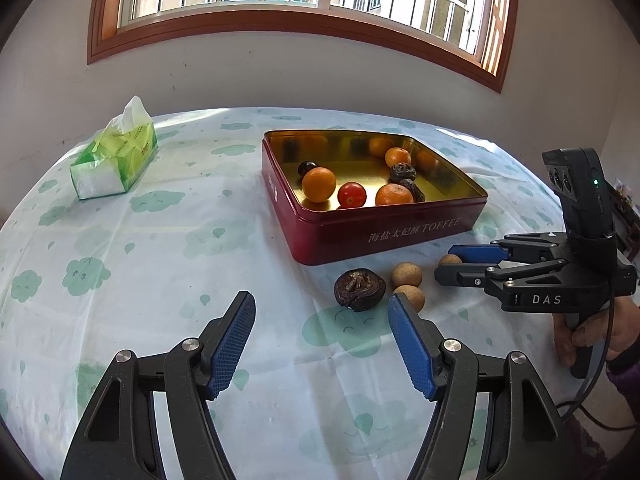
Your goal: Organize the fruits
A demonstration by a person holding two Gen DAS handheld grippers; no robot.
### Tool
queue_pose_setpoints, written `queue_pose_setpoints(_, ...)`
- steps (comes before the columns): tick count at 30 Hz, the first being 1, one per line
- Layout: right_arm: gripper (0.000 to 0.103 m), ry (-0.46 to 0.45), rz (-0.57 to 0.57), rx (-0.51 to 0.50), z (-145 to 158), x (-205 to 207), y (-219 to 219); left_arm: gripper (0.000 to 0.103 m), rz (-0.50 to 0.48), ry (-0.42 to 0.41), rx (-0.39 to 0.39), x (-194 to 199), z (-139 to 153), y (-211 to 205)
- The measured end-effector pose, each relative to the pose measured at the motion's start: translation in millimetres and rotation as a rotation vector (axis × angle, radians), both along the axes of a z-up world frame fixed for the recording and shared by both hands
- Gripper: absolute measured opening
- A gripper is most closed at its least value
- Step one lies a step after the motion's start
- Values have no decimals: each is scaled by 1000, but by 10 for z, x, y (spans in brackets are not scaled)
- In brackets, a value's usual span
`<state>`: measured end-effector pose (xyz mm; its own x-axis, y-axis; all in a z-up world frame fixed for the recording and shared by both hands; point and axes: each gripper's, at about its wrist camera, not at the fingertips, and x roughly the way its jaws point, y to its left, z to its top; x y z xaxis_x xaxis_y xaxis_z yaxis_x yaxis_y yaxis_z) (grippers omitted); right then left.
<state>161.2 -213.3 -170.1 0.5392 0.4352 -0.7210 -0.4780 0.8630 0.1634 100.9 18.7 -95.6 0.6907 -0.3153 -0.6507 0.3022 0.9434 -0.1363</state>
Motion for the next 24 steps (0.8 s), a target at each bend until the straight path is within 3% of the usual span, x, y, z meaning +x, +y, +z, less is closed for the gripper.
queue_pose_setpoints(6, 39, -3, 5, 1, -17, -19, 19, 69, -18, 9, 4, -4, -20, -49)
queue_pose_setpoints(11, 27, -3, -5, 0, -24, 8, -2, 69, -31, 5, 7, -12, -25, -105)
queue_pose_setpoints(15, 24, -10, -21, 1, -15, 4, -36, 69, -29, -3, 8, 9, -6, -140)
queue_pose_setpoints(24, 24, -17, -126, 94, 83, -13, -322, 57, -9, -5, 28, 159, -1, -267)
